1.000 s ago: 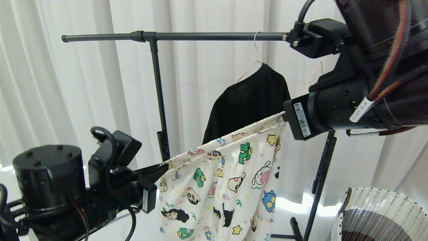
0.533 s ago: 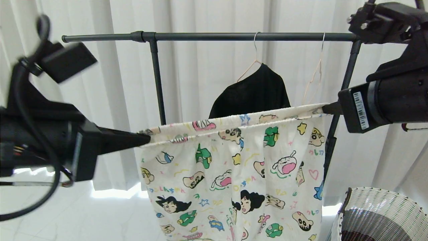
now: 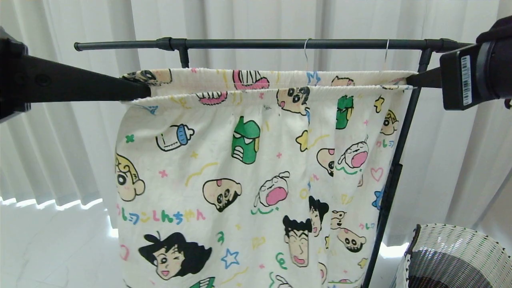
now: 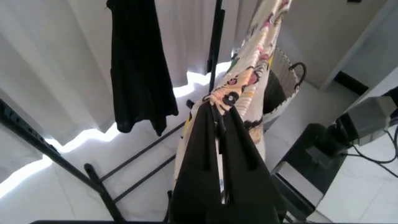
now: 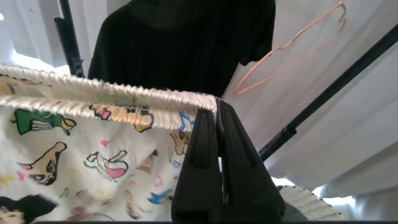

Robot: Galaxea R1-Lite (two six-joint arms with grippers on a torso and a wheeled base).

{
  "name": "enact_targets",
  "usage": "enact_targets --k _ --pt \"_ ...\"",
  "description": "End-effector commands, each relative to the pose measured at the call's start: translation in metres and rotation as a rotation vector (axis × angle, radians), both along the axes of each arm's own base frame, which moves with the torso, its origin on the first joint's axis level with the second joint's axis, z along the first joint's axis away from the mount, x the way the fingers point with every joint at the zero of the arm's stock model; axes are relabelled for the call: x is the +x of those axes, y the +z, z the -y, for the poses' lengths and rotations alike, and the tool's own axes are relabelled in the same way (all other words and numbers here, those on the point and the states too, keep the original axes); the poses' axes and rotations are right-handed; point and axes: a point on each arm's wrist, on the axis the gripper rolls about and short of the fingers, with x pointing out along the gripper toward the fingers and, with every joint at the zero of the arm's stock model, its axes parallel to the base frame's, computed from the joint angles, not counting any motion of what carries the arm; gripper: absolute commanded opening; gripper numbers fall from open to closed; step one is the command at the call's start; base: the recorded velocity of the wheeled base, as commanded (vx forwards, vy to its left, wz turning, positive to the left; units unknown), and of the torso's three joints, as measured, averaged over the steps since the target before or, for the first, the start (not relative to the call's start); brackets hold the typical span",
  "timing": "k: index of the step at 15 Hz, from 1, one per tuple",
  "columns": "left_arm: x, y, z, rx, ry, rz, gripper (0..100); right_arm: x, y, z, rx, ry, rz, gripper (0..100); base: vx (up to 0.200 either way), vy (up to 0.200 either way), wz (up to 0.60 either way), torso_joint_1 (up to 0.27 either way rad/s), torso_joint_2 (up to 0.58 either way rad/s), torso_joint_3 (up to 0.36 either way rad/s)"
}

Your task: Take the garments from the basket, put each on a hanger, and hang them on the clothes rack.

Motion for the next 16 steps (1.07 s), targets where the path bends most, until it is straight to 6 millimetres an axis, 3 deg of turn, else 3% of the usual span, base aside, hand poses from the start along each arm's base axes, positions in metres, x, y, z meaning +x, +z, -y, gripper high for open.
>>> enact_targets --k 1,5,9,11,16 --pt "0.001 -0.002 0.001 0.016 -0.01 0.01 0 0.0 0.001 0.001 0.0 -0.003 0.003 0 0.0 0.0 0.0 0.0 0.0 0.0" --pt "0.013 -0.014 0.007 0.158 -0.044 0.114 0 -0.014 0.007 0.018 0.005 -0.001 0.009 0 0.0 0.0 0.0 0.0 0.0 0.0" --pt "0.044 -0.009 0.026 0.104 -0.025 0.233 0 -0.048 0.011 0.058 -0.066 0.018 -0.015 0 0.0 0.0 0.0 0.0 0.0 0.0" --pt "0.058 -0.011 0.038 0.099 -0.007 0.261 0 -0.063 0.01 0.067 -0.097 0.075 -0.029 0 0.0 0.0 0.0 0.0 0.0 0.0" --pt "0.074 -0.019 0.065 0.093 -0.053 0.275 0 -0.078 0.004 0.044 -0.112 0.347 -0.076 0 0.0 0.0 0.0 0.0 0.0 0.0"
